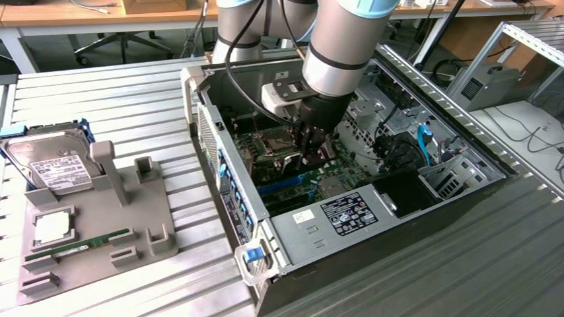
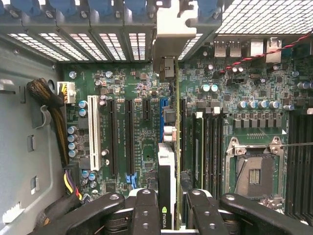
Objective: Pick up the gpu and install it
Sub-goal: 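Insert the gpu into the slot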
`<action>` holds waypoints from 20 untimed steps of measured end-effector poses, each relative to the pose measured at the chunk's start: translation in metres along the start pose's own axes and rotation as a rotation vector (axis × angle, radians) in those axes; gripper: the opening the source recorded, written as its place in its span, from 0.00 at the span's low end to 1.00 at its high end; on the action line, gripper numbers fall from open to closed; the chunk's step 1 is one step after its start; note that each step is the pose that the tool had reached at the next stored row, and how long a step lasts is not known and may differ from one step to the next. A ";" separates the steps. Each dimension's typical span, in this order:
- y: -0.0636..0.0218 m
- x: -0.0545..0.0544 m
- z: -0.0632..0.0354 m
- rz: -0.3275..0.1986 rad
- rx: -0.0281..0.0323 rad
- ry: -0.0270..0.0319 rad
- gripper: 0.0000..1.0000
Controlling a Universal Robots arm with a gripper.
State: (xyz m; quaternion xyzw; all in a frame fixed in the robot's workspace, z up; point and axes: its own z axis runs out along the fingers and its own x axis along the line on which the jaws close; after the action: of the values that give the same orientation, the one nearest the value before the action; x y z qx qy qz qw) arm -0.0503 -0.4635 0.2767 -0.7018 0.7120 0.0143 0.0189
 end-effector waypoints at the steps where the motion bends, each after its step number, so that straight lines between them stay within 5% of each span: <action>1: 0.0002 0.000 0.0006 0.000 0.0000 0.0000 0.27; 20: 0.0057 0.001 0.0029 0.000 0.0000 0.0012 0.27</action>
State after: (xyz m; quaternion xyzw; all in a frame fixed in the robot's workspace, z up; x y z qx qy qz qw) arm -0.0560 -0.4641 0.2737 -0.7016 0.7122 0.0139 0.0185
